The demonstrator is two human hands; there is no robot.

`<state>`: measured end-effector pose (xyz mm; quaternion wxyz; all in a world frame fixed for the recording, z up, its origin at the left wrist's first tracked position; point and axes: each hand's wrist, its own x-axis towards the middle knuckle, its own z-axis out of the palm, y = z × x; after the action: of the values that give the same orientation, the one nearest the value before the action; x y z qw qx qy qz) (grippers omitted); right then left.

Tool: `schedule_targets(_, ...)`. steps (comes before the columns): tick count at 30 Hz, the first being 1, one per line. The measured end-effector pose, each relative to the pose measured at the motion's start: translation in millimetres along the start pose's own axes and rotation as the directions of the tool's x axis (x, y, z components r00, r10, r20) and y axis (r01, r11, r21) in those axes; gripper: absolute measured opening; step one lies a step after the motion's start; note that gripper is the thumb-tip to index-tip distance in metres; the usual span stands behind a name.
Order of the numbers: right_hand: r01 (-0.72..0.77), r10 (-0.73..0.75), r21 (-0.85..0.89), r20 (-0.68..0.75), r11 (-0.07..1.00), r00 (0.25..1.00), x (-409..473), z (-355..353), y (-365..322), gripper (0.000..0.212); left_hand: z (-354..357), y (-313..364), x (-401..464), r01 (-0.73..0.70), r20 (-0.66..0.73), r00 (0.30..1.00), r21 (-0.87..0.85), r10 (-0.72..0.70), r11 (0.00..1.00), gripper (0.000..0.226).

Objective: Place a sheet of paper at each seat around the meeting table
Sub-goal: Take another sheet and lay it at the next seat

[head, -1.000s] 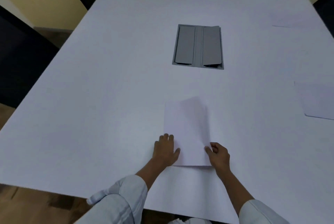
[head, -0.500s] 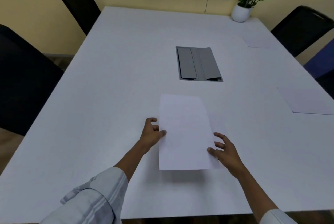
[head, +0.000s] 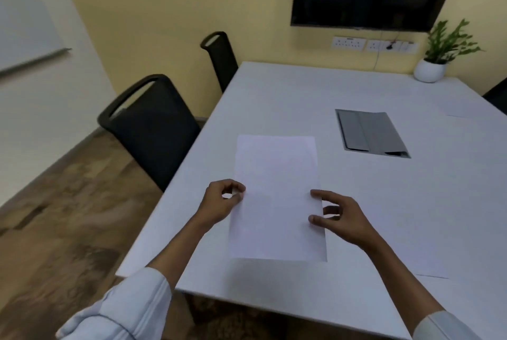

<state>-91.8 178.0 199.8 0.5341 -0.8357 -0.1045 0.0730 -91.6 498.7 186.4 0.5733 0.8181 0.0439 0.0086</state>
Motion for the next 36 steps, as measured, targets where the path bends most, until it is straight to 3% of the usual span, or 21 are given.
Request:
schedule_targets(4, 0.053, -0.051, 0.031, -0.056, 0.998, 0.997, 6.0, 67.3, -39.4, 0.022, -77.0, -12.9, -32.3, -0.019, -0.095, 0.995, 0.034, 0.022, 0.999, 0.017)
schedule_targets(7, 0.098, -0.097, 0.048, -0.038, 0.994, 0.995, 24.6, 119.3, -70.7, 0.013, -133.1, -22.5, -38.6, -0.035, -0.157, 0.987, 0.037, 0.04, 0.999, 0.021)
schedule_targets(12, 0.193, -0.194, 0.039, 0.012, 0.98, 0.981, 73.8, 203.5, -131.8, 0.013, -232.8, -43.8, -21.8, -0.082, -0.24, 0.966, 0.052, 0.092, 0.995, 0.012)
schedule_targets(18, 0.269, -0.268, 0.019, -0.039, 0.963, 0.963, 149.6, 301.1, -206.3, 0.014, -366.2, -61.0, 30.3, -0.135, -0.248, 0.958, 0.052, 0.144, 0.989, 0.01)
schedule_targets(26, 0.309, -0.306, 0.006, -0.12, 0.951, 0.944, 247.7, 400.8, -290.2, 0.015, -509.3, -62.3, 122.0, -0.204, -0.214, 0.953, 0.069, 0.215, 0.976, 0.014)
schedule_targets(36, 0.261, -0.23, 0.081, -0.275, 0.962, 0.934, 428.2, 470.7, -312.9, 0.014, -625.5, -100.7, 318.4, -0.226, -0.056, 0.972, 0.03, 0.227, 0.974, 0.019)
